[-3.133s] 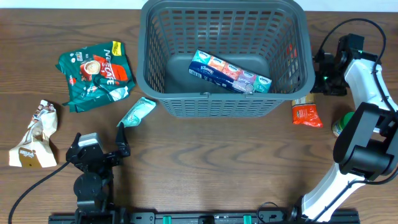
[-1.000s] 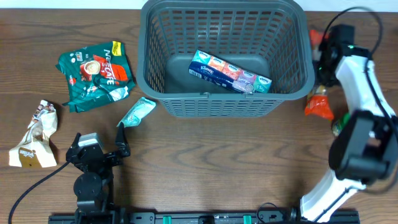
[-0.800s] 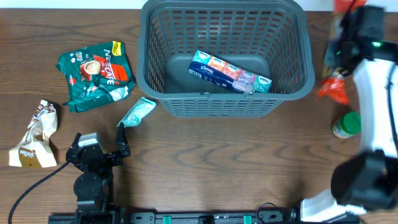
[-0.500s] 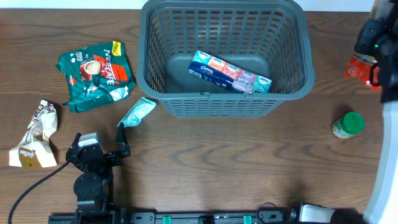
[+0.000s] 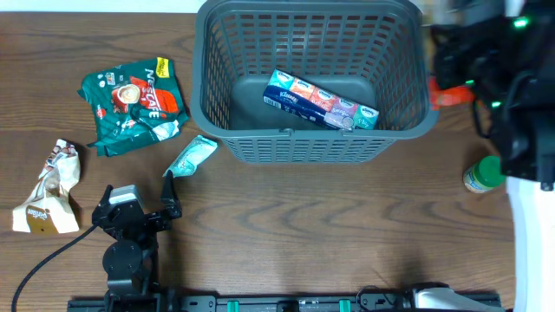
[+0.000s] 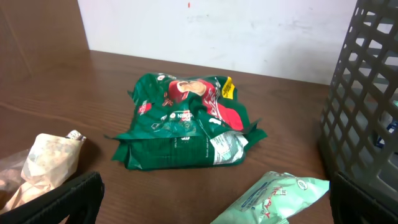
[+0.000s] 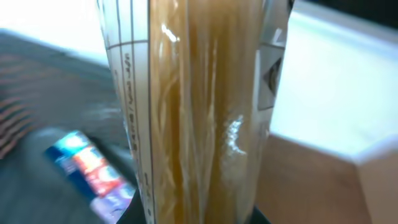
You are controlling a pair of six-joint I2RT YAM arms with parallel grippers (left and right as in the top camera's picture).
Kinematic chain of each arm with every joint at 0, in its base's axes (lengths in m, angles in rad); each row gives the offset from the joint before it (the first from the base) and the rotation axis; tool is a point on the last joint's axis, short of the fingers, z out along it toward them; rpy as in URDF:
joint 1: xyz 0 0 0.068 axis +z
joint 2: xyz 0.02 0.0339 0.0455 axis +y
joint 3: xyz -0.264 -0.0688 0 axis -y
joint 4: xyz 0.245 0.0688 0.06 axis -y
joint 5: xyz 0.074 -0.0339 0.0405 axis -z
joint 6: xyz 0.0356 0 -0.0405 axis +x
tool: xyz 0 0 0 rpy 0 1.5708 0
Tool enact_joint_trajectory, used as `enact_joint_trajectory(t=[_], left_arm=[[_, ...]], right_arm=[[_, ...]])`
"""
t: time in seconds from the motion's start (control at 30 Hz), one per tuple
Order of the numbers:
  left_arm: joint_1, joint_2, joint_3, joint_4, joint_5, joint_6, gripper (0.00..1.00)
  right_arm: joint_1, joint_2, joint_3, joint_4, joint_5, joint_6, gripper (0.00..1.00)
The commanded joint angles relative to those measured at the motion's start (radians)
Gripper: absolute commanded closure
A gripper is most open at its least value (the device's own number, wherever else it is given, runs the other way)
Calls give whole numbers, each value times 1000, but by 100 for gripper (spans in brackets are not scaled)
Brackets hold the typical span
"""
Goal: Pack container
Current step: 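Lift the pasta bag and lay it in the basket beside tissues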
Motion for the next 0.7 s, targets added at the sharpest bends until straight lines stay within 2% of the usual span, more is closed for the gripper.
enact_joint_trajectory(t=[0.0, 0.23, 0.67], left_arm=[[6, -1, -19, -29, -12, 2, 1], [6, -1, -19, -29, -12, 2, 1], [6, -1, -19, -29, -12, 2, 1]], right_arm=[[119, -44, 36, 33, -63, -177, 99], [259, -36, 36, 22, -86, -325, 99], [261, 58, 35, -185, -89, -406, 99]])
